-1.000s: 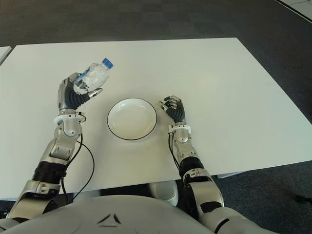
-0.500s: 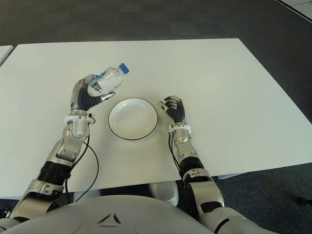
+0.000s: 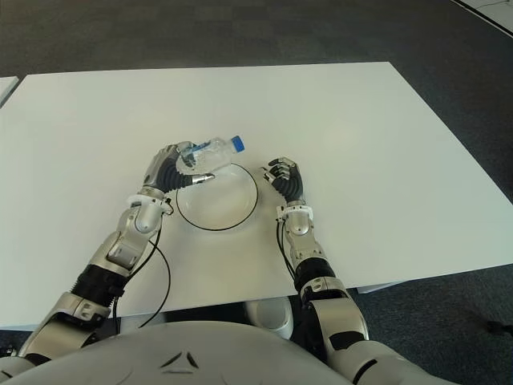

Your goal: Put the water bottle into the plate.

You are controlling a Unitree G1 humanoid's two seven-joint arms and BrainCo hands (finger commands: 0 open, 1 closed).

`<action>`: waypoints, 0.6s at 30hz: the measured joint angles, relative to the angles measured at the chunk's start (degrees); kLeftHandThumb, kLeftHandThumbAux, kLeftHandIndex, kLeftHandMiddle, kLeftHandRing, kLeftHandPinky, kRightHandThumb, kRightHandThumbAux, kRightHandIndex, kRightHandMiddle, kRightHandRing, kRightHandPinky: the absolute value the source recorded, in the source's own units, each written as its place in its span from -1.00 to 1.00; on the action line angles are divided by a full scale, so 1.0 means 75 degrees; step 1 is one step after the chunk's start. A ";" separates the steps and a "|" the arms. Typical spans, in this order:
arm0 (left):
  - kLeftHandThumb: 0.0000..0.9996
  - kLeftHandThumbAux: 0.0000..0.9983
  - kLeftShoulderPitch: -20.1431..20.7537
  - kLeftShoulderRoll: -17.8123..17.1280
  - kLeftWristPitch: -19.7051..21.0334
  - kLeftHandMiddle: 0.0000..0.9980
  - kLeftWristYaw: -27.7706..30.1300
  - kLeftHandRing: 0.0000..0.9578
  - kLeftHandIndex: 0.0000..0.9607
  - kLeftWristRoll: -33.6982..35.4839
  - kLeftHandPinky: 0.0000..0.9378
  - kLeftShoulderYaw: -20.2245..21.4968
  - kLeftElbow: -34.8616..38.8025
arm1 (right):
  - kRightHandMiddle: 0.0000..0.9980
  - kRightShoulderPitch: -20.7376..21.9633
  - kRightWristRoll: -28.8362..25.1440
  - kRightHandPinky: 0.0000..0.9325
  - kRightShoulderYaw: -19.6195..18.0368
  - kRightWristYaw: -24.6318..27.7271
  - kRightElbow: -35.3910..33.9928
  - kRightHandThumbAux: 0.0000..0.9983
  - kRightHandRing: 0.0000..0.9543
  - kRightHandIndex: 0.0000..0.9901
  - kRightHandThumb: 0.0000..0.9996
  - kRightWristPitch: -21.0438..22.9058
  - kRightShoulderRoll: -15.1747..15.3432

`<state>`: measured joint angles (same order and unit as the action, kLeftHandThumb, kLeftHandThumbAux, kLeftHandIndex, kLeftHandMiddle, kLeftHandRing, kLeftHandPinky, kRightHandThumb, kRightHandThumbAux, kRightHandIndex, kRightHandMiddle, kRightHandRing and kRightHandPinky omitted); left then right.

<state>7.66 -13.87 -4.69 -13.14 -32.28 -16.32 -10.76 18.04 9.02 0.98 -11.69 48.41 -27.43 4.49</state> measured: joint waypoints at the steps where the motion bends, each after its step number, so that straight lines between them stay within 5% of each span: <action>1: 0.70 0.34 0.0006 -0.0013 0.0000 0.07 0.0050 0.82 -0.18 -0.0025 0.77 -0.0024 -0.0016 | 0.24 0.0000 0.0000 0.33 0.0000 -0.0002 0.0000 0.46 0.30 -0.12 0.41 0.0001 -0.0001; 18: 0.70 0.34 0.0148 -0.0197 -0.0048 0.07 0.0372 0.76 -0.18 -0.0823 0.75 -0.0762 -0.0822 | 0.22 0.0001 0.0007 0.32 0.0013 -0.0032 0.0001 0.46 0.29 -0.12 0.41 0.0003 -0.0006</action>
<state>8.77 -15.35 -5.05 -10.36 -38.46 -22.04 -16.92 18.05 9.07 1.08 -11.92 48.42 -27.41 4.45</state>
